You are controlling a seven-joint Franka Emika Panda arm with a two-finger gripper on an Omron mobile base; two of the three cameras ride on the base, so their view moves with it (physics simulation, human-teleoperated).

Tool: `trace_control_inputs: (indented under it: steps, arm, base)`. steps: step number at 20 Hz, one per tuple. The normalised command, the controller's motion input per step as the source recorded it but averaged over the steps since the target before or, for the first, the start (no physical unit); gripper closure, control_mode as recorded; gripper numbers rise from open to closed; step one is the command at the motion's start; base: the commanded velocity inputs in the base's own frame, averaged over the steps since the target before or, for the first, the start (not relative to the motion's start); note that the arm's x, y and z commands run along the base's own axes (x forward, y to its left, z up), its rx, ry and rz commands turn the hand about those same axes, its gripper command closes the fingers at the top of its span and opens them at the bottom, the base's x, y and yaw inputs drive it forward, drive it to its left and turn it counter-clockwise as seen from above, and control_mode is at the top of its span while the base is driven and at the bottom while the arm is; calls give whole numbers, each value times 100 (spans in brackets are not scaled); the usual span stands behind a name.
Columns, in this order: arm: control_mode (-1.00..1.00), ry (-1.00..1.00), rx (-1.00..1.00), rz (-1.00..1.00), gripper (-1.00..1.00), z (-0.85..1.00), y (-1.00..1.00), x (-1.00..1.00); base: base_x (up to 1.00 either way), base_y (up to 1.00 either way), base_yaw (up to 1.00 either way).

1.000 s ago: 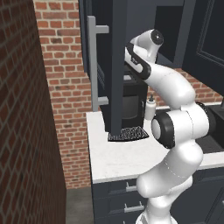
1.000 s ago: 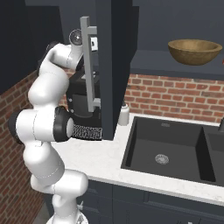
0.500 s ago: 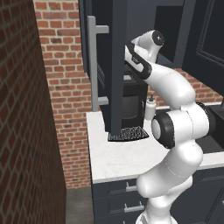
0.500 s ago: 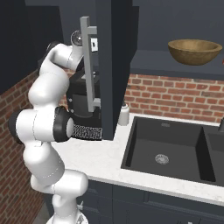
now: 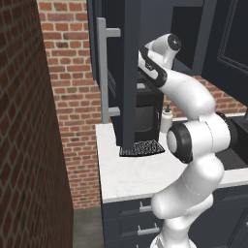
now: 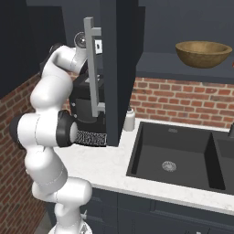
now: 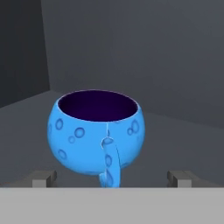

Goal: Gather all objects into one cabinet and sort the glasses and bowls to opposite sides.

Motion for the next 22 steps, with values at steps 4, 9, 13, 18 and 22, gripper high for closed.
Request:
trace_control_inputs:
  steps: [4, 9, 13, 18, 22]
  arm:
    - [-100, 0, 0, 0, -100, 0, 0, 9]
    - [-100, 0, 0, 0, 100, -1, 0, 0]
    - [-100, 0, 0, 1, 100, -1, 0, 0]
    - [-100, 0, 0, 0, 100, 0, 0, 0]
    - [-100, 0, 0, 0, 100, 0, 0, 0]
  base:
    - [0, 0, 0]
    - [0, 0, 0]
    - [0, 0, 0]
    - [0, 0, 0]
    - [0, 0, 0]
